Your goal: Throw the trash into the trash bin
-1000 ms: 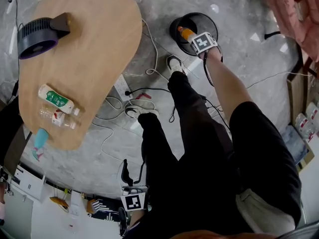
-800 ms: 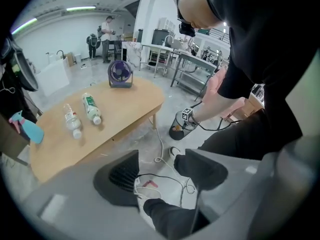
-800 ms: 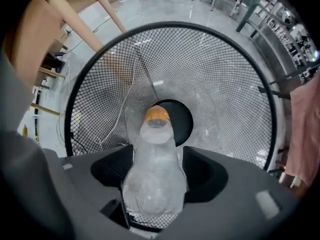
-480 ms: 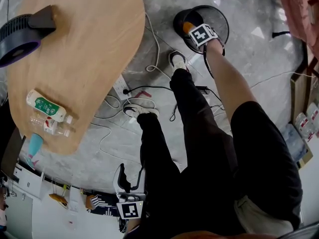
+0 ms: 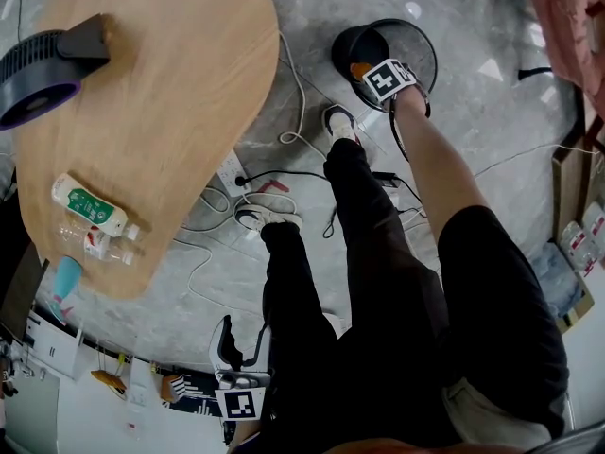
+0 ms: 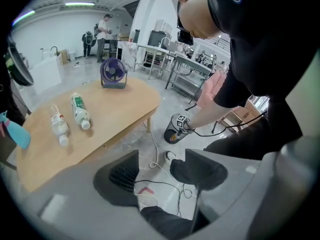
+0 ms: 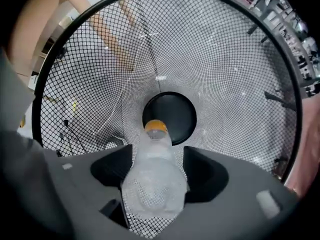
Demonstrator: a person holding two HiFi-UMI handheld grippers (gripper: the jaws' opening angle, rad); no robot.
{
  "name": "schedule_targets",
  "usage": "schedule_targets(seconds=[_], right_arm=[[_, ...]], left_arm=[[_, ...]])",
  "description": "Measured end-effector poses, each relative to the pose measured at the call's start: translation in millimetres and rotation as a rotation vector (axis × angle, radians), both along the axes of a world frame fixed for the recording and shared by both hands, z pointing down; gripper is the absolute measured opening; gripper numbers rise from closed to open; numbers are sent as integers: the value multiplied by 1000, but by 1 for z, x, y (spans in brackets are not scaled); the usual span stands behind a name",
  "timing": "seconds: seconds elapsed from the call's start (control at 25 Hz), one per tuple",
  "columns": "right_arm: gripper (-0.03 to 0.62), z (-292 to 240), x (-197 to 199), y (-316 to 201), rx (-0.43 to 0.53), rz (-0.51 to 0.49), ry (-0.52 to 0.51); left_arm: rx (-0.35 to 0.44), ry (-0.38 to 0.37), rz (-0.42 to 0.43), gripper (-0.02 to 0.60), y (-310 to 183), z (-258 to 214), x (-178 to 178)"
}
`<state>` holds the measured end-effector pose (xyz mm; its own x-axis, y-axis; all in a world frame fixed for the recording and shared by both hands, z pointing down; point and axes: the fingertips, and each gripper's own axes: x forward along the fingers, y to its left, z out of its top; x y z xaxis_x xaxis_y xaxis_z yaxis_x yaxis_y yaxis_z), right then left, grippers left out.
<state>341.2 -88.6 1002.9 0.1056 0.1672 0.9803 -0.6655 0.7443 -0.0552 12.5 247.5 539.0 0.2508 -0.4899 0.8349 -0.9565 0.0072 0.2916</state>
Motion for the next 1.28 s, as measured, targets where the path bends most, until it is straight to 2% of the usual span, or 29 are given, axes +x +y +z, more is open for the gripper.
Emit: schedule_targets(seconds=[0.36, 0.52, 0.68, 0.88, 1.04, 1.28], right_arm=[[353, -12, 3, 5, 39, -46, -18], [371, -32, 2, -5, 112, -27, -44], [376, -64, 4, -15, 218, -55, -46], [374, -116, -11, -18, 398, -99, -133], [374, -174, -30, 4, 482, -71, -235], [371, -266, -85, 31, 613, -59, -396]], left_arm=[[8, -11, 15, 299, 5, 0, -6], [31, -7, 11, 299, 9, -5, -4], [71, -2, 0, 299, 7, -13, -3], [114, -27, -45, 299, 17, -30, -12], [134, -37, -63, 299, 30, -44, -13], [204, -85, -125, 299, 40, -66, -35]])
